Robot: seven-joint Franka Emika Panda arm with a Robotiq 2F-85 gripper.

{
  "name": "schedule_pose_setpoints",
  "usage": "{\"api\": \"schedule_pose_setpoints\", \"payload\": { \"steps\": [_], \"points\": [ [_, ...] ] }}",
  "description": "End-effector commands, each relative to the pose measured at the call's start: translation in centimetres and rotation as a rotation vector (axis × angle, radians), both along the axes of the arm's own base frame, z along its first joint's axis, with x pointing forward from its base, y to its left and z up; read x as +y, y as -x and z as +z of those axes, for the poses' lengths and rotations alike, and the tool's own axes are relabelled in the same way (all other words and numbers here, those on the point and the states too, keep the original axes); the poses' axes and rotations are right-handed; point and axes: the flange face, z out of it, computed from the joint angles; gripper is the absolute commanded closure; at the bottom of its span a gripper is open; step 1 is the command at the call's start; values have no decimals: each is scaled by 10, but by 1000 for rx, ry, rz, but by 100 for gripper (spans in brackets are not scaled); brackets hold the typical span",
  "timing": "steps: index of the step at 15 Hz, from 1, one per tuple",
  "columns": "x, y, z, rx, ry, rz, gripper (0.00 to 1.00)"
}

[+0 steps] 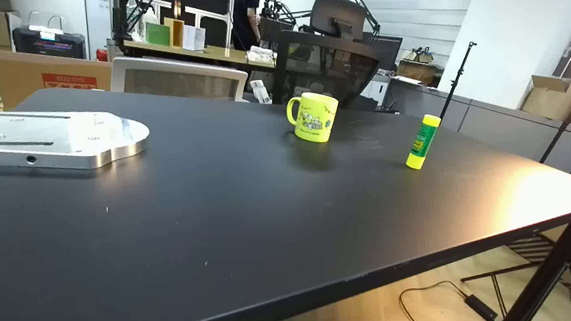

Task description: Put the glue stick in the yellow mug

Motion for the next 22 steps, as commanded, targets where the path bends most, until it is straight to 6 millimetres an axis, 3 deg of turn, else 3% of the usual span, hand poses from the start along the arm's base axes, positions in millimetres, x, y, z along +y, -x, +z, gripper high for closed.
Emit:
{"api": "schedule_pose_setpoints", "payload": {
  "steps": [1,9,13,16,22],
  "points": [
    [0,0,1,1,0,0,0],
    [1,-3,-2,-18,-23,56,0],
    [4,-41,-25,-49,-66,105,0],
    [19,-79,-52,-76,-89,213,0],
    [96,-160,-129,-92,-40,346,0]
  ]
}}
